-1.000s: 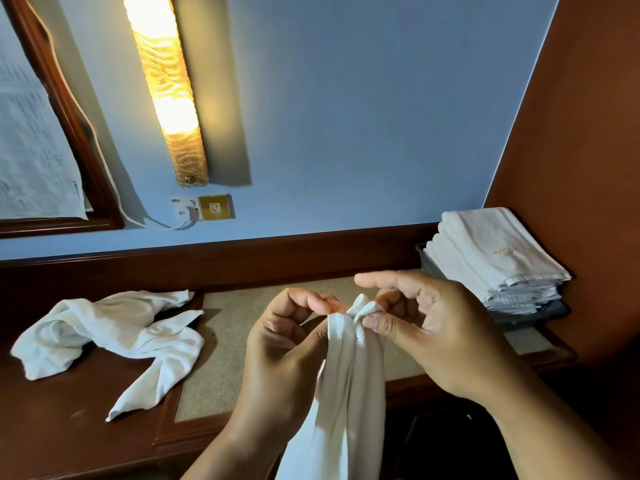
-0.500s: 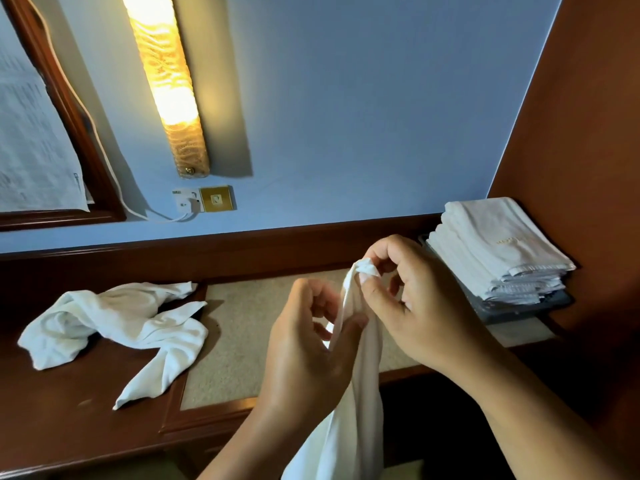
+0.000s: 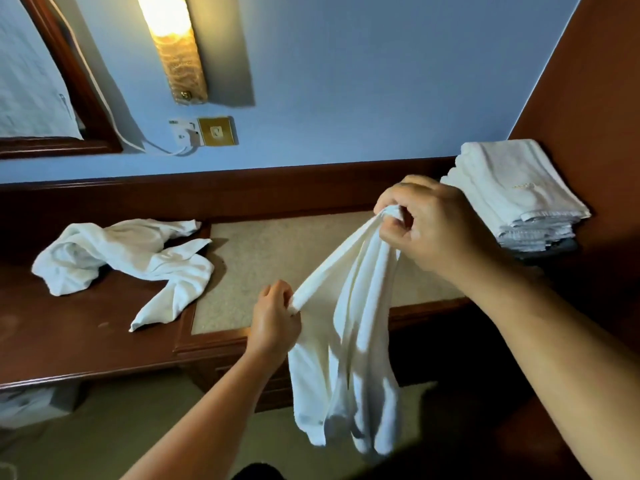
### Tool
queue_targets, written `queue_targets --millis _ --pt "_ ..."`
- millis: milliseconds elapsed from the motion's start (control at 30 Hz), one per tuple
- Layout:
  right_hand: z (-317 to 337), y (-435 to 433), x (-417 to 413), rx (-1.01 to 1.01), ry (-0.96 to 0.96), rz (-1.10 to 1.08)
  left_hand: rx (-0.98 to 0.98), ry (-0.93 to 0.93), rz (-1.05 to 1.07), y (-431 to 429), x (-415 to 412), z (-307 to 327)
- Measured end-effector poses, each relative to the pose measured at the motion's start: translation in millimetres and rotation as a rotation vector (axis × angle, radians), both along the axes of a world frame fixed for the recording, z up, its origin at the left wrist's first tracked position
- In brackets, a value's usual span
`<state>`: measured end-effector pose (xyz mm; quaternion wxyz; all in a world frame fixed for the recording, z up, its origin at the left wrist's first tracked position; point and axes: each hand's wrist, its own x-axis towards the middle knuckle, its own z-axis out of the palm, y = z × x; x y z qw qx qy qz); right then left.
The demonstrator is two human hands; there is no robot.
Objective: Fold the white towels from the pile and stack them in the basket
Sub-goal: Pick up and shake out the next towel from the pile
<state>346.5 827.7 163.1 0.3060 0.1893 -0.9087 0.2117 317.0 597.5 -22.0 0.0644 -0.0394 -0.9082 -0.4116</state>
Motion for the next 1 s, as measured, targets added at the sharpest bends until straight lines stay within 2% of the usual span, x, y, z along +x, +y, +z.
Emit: queue_targets --millis 167,300,433,533,633,700,800,900,1000 --pt "-44.8 69.6 -35.4 0.004 -0.070 -0.272 -0.129 -0.284 0.314 -95.2 7.5 -58.5" --pt "-99.9 114.2 -45.6 0.102 -0.342 -0.483 -0.166 -0.356 0.516 -166.2 22.5 -66.9" --pt "-156.1 130.3 -35.2 0.140 -0.612 -0.608 -0.114 -0.461 0.726 -222.4 29.9 -69.7" --pt "-189.8 117.2 -27.5 0.120 -0.681 -0.616 0.029 -0.586 0.919 -239.8 28.2 -73.6" --pt "-220.3 90.1 -22.5 -0.004 -0.679 -0.588 0.173 -0.633 0.929 -237.6 35.5 -75.1" --pt "-233.6 74.7 -20.5 -0.055 -0.679 -0.565 0.329 -0.604 0.957 -229.7 35.8 -76.3" --pt "-244.6 57.7 -19.5 -0.075 -0.655 -0.530 0.426 -0.549 0.985 -221.1 41.4 -83.2" --pt "-243.4 61.3 -20.1 -0.068 -0.645 -0.554 0.362 -0.524 1.002 -235.7 54.9 -84.3" --pt "-233.2 74.7 -19.8 -0.006 -0.648 -0.546 0.080 -0.602 0.938 -257.7 68.4 -81.2"
